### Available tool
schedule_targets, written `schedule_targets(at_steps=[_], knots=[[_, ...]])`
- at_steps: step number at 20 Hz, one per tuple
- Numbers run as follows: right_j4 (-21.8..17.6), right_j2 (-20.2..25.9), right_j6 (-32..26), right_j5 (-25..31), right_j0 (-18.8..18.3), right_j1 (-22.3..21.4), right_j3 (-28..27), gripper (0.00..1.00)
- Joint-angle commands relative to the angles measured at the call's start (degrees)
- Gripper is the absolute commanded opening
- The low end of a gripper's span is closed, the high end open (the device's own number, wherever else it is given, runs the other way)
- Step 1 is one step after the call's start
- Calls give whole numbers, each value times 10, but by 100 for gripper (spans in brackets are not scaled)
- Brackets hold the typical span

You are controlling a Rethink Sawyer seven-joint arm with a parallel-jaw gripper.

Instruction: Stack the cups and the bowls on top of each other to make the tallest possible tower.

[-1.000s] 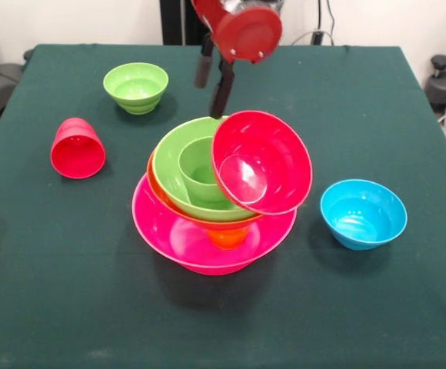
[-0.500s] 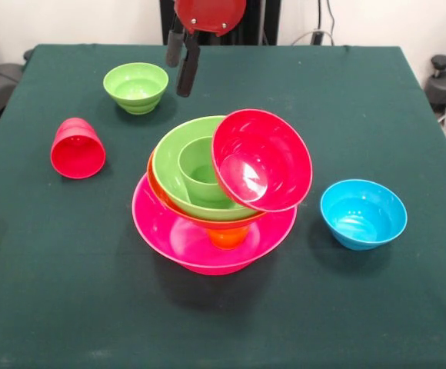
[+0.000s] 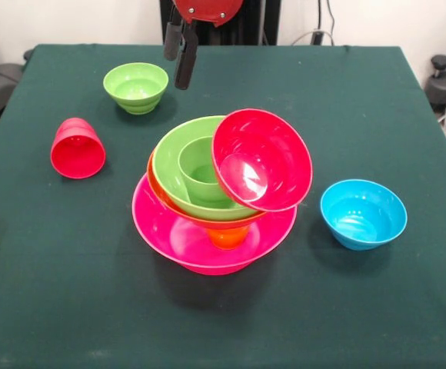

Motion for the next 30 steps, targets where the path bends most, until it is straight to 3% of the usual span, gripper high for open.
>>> schedule_targets(at_steps=[1, 26, 30], knots=[[-47, 55, -64, -1, 12, 15, 47, 100], [-46, 68, -79, 49, 15, 30, -10, 100], [-62, 75, -119, 64, 12, 39, -36, 100]])
